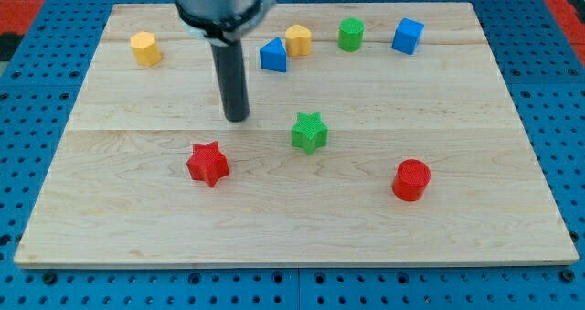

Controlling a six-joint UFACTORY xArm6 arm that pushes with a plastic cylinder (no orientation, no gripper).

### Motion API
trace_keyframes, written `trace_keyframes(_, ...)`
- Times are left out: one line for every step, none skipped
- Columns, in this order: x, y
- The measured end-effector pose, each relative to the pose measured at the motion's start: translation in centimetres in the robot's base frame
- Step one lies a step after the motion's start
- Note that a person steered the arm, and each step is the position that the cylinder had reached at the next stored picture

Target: Push the yellow hexagon towards red star

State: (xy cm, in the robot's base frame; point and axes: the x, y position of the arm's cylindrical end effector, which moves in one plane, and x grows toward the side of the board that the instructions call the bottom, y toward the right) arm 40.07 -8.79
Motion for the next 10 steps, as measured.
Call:
trace_keyframes(-4.4,-3.3)
trace_keyframes(-9.5,-6.2)
trace_keyframes(-13.3,-9.3)
trace_keyframes(-13.7,-14.5)
trace_keyframes(-11.8,-15.8)
trace_keyframes(-11.8,-15.8)
trace_keyframes(-11.7,-15.4)
trace_keyframes(-10.9,-14.2)
trace_keyframes(-9.7,-12.3)
trace_keyframes(-8.2,-12.2)
